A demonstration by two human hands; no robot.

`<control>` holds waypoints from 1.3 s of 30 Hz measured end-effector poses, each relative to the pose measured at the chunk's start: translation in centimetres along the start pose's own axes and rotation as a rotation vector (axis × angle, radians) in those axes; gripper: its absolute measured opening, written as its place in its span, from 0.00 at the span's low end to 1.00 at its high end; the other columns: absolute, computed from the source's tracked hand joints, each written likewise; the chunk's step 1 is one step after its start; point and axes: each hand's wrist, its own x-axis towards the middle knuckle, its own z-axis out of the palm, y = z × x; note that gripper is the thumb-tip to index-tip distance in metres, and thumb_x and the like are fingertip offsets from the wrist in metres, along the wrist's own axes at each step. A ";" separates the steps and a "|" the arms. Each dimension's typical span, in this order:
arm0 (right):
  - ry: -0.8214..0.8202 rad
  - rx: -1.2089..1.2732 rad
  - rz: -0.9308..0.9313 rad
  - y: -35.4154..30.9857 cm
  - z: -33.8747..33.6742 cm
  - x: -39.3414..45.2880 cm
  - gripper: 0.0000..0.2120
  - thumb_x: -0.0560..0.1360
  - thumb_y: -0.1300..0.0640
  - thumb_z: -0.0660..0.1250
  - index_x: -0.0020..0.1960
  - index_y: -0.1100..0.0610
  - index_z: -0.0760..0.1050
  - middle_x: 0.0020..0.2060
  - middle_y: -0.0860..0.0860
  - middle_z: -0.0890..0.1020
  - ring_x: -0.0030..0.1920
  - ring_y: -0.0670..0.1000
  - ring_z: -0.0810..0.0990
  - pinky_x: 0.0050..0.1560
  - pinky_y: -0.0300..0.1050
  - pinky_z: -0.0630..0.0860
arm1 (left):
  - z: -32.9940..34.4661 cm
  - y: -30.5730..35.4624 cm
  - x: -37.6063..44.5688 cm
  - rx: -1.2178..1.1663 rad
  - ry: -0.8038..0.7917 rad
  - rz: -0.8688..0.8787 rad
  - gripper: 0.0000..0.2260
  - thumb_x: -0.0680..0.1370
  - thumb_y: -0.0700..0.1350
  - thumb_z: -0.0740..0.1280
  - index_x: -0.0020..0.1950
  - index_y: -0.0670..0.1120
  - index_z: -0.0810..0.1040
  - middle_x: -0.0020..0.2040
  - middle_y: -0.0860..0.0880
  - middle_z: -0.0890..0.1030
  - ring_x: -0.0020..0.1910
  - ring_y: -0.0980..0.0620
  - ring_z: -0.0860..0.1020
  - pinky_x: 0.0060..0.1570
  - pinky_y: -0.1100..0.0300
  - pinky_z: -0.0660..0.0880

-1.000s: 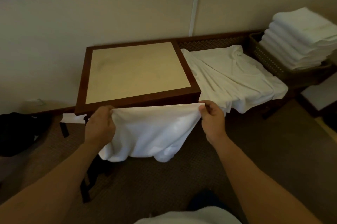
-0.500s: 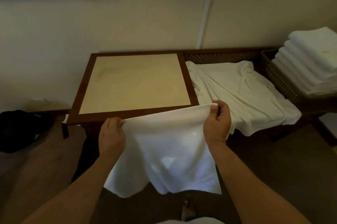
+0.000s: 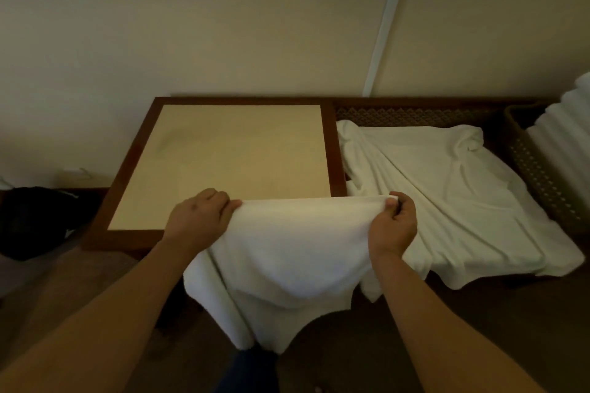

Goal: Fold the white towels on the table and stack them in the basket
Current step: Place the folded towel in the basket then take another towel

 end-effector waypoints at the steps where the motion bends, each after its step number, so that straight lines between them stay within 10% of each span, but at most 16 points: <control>1: 0.003 -0.014 0.002 -0.3 1.6 1.6 0.10 0.85 0.57 0.59 0.59 0.58 0.78 0.49 0.48 0.79 0.51 0.49 0.76 0.52 0.40 0.70 | 0.1 -0.4 2.7 0.009 -0.009 -0.003 0.23 0.81 0.60 0.54 0.42 0.46 0.80 0.38 0.48 0.78 0.34 0.42 0.79 0.33 0.51 0.78; 15: -0.024 -0.273 -0.049 -1.7 26.5 21.6 0.12 0.84 0.61 0.59 0.56 0.63 0.80 0.46 0.53 0.78 0.47 0.52 0.74 0.43 0.36 0.62 | 8.3 -11.4 34.8 0.032 -0.369 0.087 0.24 0.82 0.65 0.52 0.49 0.49 0.79 0.46 0.50 0.77 0.49 0.45 0.78 0.53 0.50 0.76; 26: -0.089 -0.581 -0.101 0.7 36.0 32.6 0.12 0.82 0.56 0.58 0.55 0.59 0.79 0.59 0.60 0.77 0.58 0.65 0.76 0.53 0.56 0.73 | 14.6 -12.3 45.7 0.105 -0.449 0.063 0.24 0.83 0.63 0.53 0.67 0.52 0.79 0.65 0.44 0.78 0.62 0.38 0.77 0.62 0.45 0.73; 30: -0.100 -0.659 -0.167 1.4 36.2 33.3 0.13 0.83 0.55 0.57 0.56 0.61 0.77 0.60 0.59 0.74 0.58 0.65 0.75 0.56 0.60 0.73 | 16.2 -12.4 45.7 0.059 -0.412 0.002 0.33 0.81 0.70 0.50 0.63 0.47 0.80 0.63 0.42 0.80 0.60 0.36 0.79 0.59 0.43 0.76; 39: -0.033 -0.827 -0.310 -2.4 37.8 29.6 0.22 0.76 0.57 0.63 0.70 0.54 0.69 0.67 0.61 0.70 0.65 0.67 0.70 0.60 0.63 0.68 | 14.7 -15.5 43.6 -0.530 -0.464 -0.409 0.09 0.80 0.57 0.70 0.50 0.53 0.83 0.46 0.52 0.83 0.45 0.50 0.80 0.42 0.58 0.75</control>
